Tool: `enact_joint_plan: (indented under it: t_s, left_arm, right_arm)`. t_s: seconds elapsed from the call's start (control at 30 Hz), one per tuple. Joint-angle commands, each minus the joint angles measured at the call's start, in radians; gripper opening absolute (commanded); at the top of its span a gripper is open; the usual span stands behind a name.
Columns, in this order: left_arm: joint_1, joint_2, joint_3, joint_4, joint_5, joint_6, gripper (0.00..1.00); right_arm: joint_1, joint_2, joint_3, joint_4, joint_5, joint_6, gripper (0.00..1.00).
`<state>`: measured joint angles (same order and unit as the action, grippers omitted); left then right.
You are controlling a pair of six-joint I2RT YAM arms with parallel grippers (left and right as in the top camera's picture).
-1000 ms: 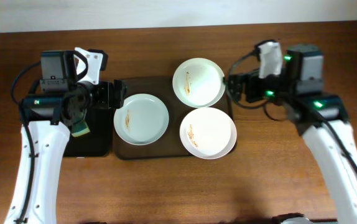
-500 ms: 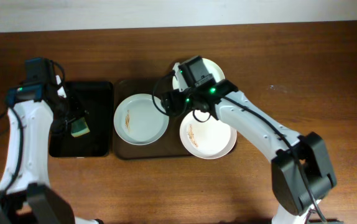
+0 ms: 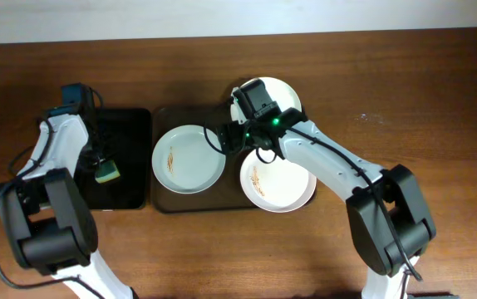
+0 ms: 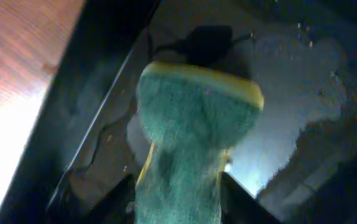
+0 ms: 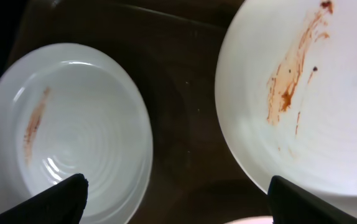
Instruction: Clean dirty plates on tray and stack at the side
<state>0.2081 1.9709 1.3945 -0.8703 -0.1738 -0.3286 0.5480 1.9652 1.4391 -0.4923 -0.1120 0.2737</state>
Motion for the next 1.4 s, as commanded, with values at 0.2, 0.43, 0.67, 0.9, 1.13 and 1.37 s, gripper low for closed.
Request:
enact_joint_plan:
  t_s: [0.2, 0.43, 0.67, 0.9, 1.13, 1.37]
  left_arm:
    - [0.000, 0.087, 0.011, 0.050, -0.014, 0.016, 0.01]
    - [-0.003, -0.020, 0.198, -0.139, 0.046, 0.122, 0.01]
    - [-0.063, -0.085, 0.239, -0.238, 0.346, 0.382, 0.01]
    - [-0.142, -0.084, 0.238, -0.251, 0.343, 0.414, 0.01]
    - [-0.238, -0.084, 0.191, -0.260, 0.343, 0.414, 0.01]
    - [-0.255, -0.079, 0.190, -0.245, 0.343, 0.414, 0.01]
  right_arm:
    - [0.002, 0.017, 0.007, 0.008, 0.019, 0.005, 0.93]
    - [0.003, 0.018, 0.007, 0.016, 0.008, 0.024, 0.85]
    - [0.003, 0.071, 0.007, 0.062, -0.122, 0.025, 0.61]
    - [0.011, 0.100, 0.006, 0.063, -0.169, 0.175, 0.54]
    - [0.055, 0.148, 0.006, 0.065, -0.170, 0.193, 0.44]
    - [0.054, 0.163, 0.006, 0.043, -0.169, 0.234, 0.04]
